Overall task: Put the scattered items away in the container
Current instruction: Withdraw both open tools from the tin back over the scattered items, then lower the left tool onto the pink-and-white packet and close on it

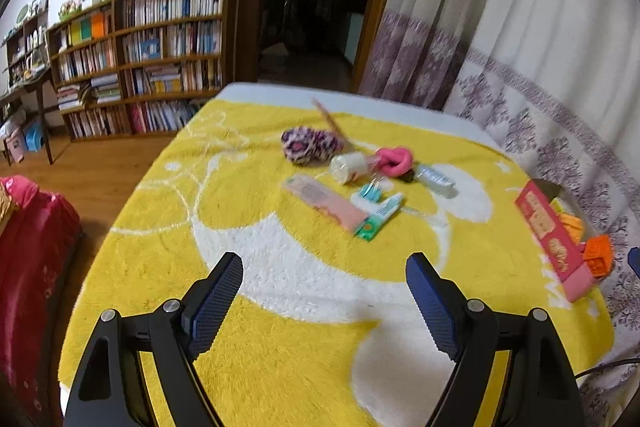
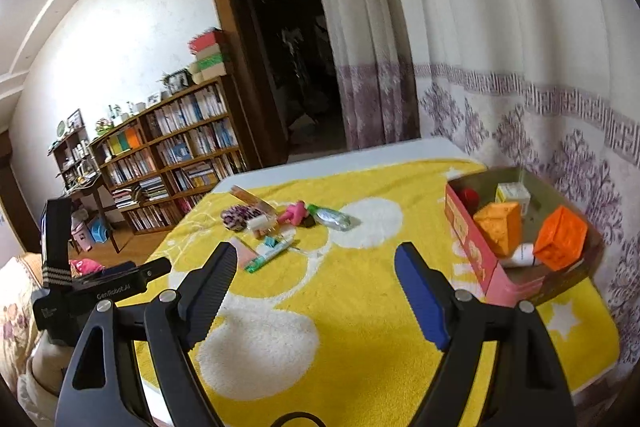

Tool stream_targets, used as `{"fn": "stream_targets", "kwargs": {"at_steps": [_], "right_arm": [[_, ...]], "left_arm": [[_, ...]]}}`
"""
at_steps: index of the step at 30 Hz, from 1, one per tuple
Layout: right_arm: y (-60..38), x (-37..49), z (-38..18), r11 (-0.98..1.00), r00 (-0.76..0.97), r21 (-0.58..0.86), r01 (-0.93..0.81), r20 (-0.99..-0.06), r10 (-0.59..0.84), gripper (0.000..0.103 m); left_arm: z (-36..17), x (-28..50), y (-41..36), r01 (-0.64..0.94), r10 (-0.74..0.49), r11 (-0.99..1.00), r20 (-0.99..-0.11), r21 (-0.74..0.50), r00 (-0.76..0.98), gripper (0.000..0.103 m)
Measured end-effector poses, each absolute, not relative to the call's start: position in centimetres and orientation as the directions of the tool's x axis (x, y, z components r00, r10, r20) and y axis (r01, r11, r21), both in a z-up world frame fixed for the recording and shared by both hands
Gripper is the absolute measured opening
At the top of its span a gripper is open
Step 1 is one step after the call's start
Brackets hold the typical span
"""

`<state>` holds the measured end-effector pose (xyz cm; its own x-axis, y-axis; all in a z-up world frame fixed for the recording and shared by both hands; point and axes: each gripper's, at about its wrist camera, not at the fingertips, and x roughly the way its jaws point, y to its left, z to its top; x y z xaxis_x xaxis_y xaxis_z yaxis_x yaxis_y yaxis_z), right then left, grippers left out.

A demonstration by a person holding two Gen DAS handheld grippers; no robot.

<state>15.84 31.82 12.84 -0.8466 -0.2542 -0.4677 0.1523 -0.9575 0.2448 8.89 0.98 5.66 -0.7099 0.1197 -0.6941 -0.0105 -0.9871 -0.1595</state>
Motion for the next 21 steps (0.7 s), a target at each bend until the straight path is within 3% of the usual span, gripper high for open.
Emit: {"fn": "stream_targets", "kwargs": {"at_steps": [12,21], "right_arm": [[29.9,8.0,9.6,-0.957,-0.784,0.233,0.174,-0.555,-0.277,0.084],[31.0,2.9,8.0,-0.947,-0.756,0.278,0.160,-0.583,-0.299,0.084]], "left_arm": [[1.1,-0.9,0.7,0.051,0.134,-0.979,-0.809,-0.198,-0.572,0.085],[-2.0,-7.2,1.3,0.190,0.071,-0.964,-0.873,-0.184,-0.483,0.085]]}}
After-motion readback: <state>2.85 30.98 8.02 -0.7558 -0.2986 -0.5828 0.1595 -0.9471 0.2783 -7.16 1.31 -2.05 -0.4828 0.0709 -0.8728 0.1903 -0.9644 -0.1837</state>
